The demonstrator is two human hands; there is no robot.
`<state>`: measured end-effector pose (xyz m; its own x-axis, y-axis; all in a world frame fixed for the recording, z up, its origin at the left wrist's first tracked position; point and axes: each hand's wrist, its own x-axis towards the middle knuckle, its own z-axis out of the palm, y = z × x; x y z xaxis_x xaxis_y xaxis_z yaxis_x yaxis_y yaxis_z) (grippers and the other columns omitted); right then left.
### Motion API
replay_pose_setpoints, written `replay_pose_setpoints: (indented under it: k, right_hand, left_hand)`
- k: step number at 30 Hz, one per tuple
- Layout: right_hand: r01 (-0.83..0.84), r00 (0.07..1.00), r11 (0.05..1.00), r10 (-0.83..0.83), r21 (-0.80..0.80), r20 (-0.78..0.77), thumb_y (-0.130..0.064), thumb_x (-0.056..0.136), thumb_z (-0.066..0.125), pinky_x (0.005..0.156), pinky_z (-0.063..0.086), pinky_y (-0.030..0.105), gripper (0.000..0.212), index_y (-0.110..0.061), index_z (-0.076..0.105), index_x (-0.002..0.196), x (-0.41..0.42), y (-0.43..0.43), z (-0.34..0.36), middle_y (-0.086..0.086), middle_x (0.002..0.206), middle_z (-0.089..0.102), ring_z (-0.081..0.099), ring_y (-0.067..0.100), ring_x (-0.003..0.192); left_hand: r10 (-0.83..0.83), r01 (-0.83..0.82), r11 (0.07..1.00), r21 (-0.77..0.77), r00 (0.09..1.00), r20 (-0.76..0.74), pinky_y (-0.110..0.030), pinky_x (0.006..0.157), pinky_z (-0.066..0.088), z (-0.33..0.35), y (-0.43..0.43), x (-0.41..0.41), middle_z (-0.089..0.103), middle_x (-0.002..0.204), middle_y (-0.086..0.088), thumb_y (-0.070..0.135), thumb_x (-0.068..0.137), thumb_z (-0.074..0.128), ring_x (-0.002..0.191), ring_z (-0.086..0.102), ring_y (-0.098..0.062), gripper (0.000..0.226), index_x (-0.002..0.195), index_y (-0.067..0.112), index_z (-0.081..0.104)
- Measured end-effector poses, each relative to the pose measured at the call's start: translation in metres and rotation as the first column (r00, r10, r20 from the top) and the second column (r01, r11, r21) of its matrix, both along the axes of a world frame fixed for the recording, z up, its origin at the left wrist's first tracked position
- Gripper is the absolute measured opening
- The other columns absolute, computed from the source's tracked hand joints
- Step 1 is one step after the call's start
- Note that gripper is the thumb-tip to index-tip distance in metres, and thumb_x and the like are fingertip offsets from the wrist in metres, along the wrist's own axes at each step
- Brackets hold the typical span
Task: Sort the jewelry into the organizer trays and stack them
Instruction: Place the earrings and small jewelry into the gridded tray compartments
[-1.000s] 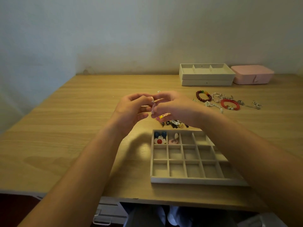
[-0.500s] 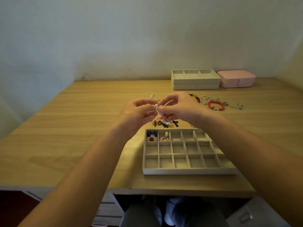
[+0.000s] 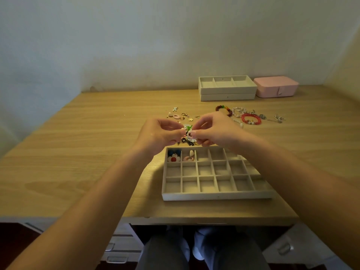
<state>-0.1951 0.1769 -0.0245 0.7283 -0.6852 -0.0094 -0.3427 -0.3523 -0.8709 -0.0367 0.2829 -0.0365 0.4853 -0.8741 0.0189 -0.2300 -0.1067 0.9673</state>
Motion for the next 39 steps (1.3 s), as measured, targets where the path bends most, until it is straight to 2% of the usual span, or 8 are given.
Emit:
replay_pose_setpoints:
  k: [4,8,12,21,25,29,35,39]
  right_hand:
    - [-0.034,0.992,0.996,0.024,-0.083,-0.121,-0.022,0.084,0.083,0.063,0.060,0.025,0.010,-0.015,0.078,0.089,0.000,0.000,-0.006,0.000,0.078,0.077,0.073,0.013,0.072]
    - [-0.089,0.974,0.980,0.048,-0.177,-0.222,-0.024,0.084,0.083,0.071,0.064,0.035,0.007,-0.019,0.079,0.086,0.003,0.004,-0.010,-0.002,0.076,0.076,0.074,0.016,0.075]
    - [-0.118,0.963,0.947,0.035,-0.300,-0.268,-0.031,0.084,0.083,0.060,0.051,0.021,0.010,-0.022,0.081,0.087,0.006,0.011,-0.014,-0.010,0.077,0.073,0.066,0.003,0.071]
    - [-0.121,0.954,0.887,-0.020,-0.446,-0.299,-0.032,0.089,0.078,0.060,0.043,0.020,0.009,-0.024,0.082,0.090,0.010,0.016,-0.026,-0.010,0.079,0.067,0.056,0.003,0.072]
    - [-0.178,0.946,0.872,0.024,-0.455,-0.325,-0.027,0.093,0.074,0.069,0.044,0.027,0.010,-0.023,0.083,0.092,0.009,0.017,-0.028,-0.006,0.079,0.069,0.054,0.004,0.070]
    - [-0.199,0.940,0.884,0.050,-0.424,-0.337,-0.020,0.093,0.071,0.057,0.038,0.017,0.013,-0.023,0.083,0.090,0.006,0.017,-0.025,-0.010,0.076,0.067,0.056,0.004,0.068]
    - [-0.117,0.962,0.922,0.013,-0.369,-0.272,-0.022,0.092,0.070,0.060,0.041,0.020,0.013,-0.020,0.083,0.092,0.005,0.009,-0.025,-0.013,0.080,0.067,0.059,0.004,0.076]
    - [-0.114,0.966,0.928,0.019,-0.356,-0.258,-0.022,0.093,0.070,0.062,0.042,0.020,0.013,-0.021,0.083,0.094,0.002,0.008,-0.025,-0.012,0.080,0.068,0.059,0.005,0.078]
  left_hand:
    - [-0.059,0.037,0.992,0.121,0.980,0.192,-0.019,0.056,0.051,-0.006,0.000,0.004,0.075,0.078,0.004,0.019,0.077,0.086,0.071,0.067,-0.008,0.010,0.084,0.021,0.079]
    - [-0.135,0.070,0.978,0.197,0.932,0.336,-0.029,0.071,0.059,-0.014,-0.002,0.005,0.077,0.083,0.006,0.027,0.073,0.089,0.083,0.071,-0.009,0.013,0.083,0.027,0.082]
    - [-0.193,0.100,0.971,0.217,0.864,0.465,-0.013,0.057,0.046,-0.014,-0.002,0.002,0.075,0.077,0.006,0.026,0.076,0.087,0.071,0.066,-0.004,0.012,0.086,0.024,0.082]
    - [-0.212,0.057,0.968,0.245,0.708,0.674,-0.039,0.067,0.055,-0.012,-0.002,-0.003,0.071,0.074,0.005,0.034,0.079,0.082,0.073,0.066,-0.016,0.006,0.085,0.032,0.080]
    - [-0.220,0.035,0.969,0.243,0.563,0.797,-0.033,0.068,0.051,-0.008,0.003,-0.005,0.067,0.079,0.012,0.035,0.084,0.076,0.084,0.060,-0.014,0.007,0.089,0.037,0.080]
    - [-0.226,0.021,0.971,0.238,0.404,0.886,-0.031,0.067,0.040,-0.006,0.004,-0.010,0.063,0.090,0.010,0.038,0.089,0.072,0.096,0.053,-0.016,0.009,0.096,0.040,0.077]
    - [-0.220,0.009,0.973,0.229,0.325,0.920,-0.032,0.073,0.050,-0.004,0.007,-0.014,0.065,0.103,0.007,0.040,0.092,0.068,0.104,0.059,-0.019,0.013,0.102,0.042,0.076]
    - [-0.179,-0.030,0.980,0.195,0.284,0.942,-0.028,0.069,0.041,-0.006,0.008,-0.017,0.065,0.107,0.010,0.038,0.092,0.068,0.107,0.060,-0.017,0.015,0.103,0.040,0.076]
